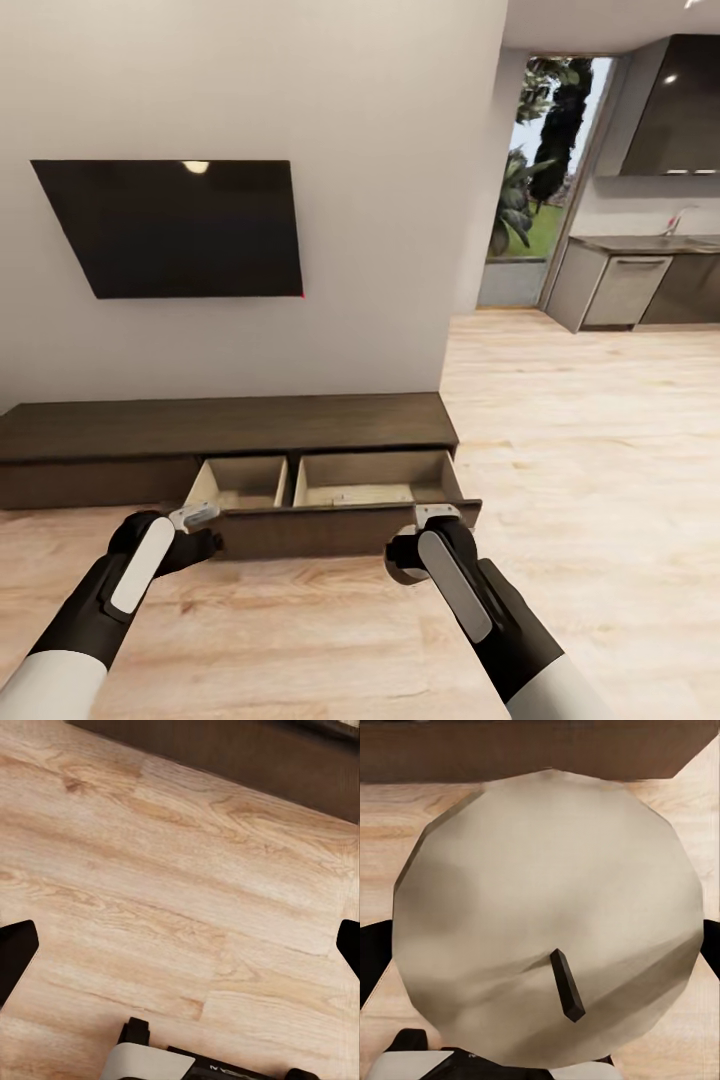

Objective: Place each of the two pumpkins and all three candles from the living room inside a cabinet in the living room (use any cabinet), then make sure every cabinet is closed, and position the cauldron so it is next to a table in the living room.

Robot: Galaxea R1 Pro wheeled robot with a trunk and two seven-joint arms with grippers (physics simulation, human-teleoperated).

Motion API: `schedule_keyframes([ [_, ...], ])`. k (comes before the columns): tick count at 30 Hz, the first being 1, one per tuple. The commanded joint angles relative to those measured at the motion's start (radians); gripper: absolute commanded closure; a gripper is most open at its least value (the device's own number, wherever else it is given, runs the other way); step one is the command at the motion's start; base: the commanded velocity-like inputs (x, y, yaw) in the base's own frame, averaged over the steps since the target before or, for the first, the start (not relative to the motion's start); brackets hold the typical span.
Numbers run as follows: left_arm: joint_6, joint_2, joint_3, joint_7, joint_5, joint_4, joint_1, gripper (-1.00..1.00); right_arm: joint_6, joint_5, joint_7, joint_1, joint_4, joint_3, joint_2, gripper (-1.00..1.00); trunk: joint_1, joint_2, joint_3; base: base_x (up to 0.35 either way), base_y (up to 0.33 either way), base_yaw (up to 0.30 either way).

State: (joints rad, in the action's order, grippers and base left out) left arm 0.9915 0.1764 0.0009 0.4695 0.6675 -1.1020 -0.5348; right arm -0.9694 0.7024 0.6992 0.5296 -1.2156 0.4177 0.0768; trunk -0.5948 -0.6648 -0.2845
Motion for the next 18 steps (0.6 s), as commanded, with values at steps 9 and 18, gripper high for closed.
schedule_keyframes([
  [9,0.002,0.000,-0.001,0.009,0.010,-0.001,-0.001,-1.00,-0.001,0.010,0.013,0.001,-0.001,0.001,0.000,1.00,-0.001,-0.001,-0.001,0.336,0.144,-0.069],
  [18,0.002,-0.001,-0.003,0.009,0.009,0.000,-0.001,-1.00,-0.002,0.011,0.013,0.001,-0.001,0.002,0.000,1.00,-0.001,-0.001,0.000,0.336,0.120,-0.064],
])
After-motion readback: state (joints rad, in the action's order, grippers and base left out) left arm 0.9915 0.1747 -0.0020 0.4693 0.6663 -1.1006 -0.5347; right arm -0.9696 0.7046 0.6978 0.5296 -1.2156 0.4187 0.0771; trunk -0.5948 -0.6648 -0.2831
